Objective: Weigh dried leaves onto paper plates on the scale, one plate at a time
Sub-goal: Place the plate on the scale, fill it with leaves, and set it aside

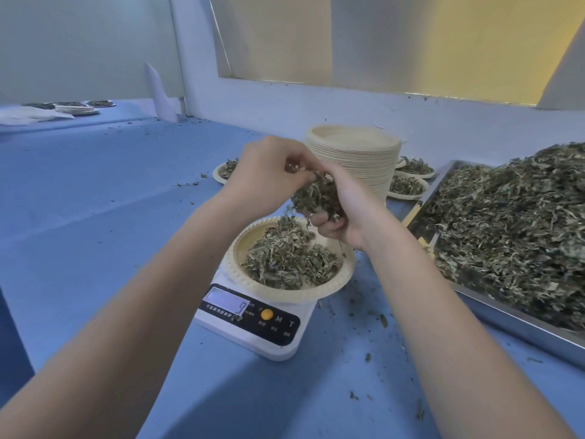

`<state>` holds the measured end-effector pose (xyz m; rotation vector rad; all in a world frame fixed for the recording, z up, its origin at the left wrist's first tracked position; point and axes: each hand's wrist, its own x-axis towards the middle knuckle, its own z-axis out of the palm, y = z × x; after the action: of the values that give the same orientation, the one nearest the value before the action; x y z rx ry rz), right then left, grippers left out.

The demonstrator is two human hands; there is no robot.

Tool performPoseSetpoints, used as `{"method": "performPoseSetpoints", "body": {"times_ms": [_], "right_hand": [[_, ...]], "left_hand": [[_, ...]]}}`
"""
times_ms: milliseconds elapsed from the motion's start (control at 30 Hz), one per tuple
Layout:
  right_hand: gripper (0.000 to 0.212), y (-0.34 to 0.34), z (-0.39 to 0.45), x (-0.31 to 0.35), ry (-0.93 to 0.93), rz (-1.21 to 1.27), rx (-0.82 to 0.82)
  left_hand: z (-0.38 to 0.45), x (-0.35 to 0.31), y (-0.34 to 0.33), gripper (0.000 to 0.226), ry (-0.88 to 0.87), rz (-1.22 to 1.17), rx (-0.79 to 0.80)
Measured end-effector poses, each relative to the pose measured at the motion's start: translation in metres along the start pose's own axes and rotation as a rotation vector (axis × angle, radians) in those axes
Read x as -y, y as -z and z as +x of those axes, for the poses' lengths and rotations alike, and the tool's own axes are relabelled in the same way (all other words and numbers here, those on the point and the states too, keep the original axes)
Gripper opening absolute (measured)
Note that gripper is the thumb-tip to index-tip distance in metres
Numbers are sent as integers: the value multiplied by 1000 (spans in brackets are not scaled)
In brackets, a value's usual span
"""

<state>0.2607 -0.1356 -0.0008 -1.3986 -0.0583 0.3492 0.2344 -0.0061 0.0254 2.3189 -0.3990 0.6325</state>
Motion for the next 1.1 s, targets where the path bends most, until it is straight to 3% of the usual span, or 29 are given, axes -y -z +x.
{"method": "performPoseSetpoints", "body": {"times_ms": [133,300,500,633,800,900,1100], "right_hand": [[39,-1,-1,0,5,149,65],[17,-6,5,-5,12,238,-25],[17,-5,6,-4,19,263,-97],[5,-5,4,0,17,235,-147],[17,13,-13,13,36,224,-182],[16,23,-23,19,61,132,-204],[29,12,-33,14,141,-302,-152]], "left_hand": [[-6,-4,-5,11,-1,-31,23],[-14,-7,-3,13,-47,3,44],[-19,-4,2,23,-39,-88,2],[-19,-8,-5,24,-11,-165,-14],[-10,-27,-11,22,-17,-191,46],[-5,-41,-9,25,-63,-147,104],[-9,-40,14,23,-33,-19,173]]}}
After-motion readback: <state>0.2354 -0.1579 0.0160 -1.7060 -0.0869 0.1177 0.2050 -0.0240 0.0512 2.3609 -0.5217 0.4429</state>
